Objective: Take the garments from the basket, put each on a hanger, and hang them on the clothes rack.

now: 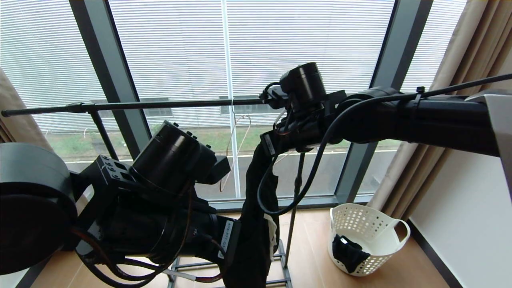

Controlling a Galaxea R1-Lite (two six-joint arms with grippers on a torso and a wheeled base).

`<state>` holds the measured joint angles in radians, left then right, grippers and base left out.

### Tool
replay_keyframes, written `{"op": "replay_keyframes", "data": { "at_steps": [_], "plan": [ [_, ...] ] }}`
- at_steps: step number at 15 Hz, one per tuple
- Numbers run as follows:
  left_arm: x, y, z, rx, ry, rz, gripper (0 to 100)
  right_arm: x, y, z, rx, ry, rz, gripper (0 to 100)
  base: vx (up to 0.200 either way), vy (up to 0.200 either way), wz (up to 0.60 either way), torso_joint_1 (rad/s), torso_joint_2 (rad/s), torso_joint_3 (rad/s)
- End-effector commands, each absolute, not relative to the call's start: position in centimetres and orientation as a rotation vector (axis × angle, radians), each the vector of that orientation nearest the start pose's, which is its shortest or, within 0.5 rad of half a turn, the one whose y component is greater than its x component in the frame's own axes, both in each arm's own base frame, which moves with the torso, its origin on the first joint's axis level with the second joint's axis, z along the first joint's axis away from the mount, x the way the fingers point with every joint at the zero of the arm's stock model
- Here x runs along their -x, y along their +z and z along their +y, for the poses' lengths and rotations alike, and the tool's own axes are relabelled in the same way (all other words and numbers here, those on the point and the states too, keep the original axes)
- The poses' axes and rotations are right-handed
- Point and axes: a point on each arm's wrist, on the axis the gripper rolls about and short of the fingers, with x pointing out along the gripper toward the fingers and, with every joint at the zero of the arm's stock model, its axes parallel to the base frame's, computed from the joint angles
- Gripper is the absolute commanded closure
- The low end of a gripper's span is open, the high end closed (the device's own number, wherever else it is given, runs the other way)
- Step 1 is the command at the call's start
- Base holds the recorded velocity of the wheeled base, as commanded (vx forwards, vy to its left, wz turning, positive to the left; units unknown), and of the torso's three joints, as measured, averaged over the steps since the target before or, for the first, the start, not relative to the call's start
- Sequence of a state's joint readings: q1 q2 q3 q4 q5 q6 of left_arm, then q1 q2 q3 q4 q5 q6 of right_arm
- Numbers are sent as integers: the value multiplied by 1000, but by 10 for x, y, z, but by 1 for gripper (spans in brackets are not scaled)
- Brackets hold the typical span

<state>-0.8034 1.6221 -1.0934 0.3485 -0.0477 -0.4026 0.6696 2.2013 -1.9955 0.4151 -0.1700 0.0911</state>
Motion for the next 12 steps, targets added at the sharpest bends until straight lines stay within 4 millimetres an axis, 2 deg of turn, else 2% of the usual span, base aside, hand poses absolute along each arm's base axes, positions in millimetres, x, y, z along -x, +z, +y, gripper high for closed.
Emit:
{"op": "replay_keyframes", "data": {
  "at_steps": [1,7,11,12],
  "plan": [
    [-185,195,-198,19,-621,985,100,-356,209,280,175,457,616,100,0,0,0,0,0,0],
    [-183,193,-198,10,-618,991,100,-351,221,275,157,452,601,100,0,0,0,0,0,0],
    [-195,189,-182,20,-497,975,100,-330,263,247,118,428,594,100,0,0,0,0,0,0],
    [-206,190,-172,42,-440,967,100,-319,268,230,126,408,627,100,0,0,0,0,0,0]
  ]
}}
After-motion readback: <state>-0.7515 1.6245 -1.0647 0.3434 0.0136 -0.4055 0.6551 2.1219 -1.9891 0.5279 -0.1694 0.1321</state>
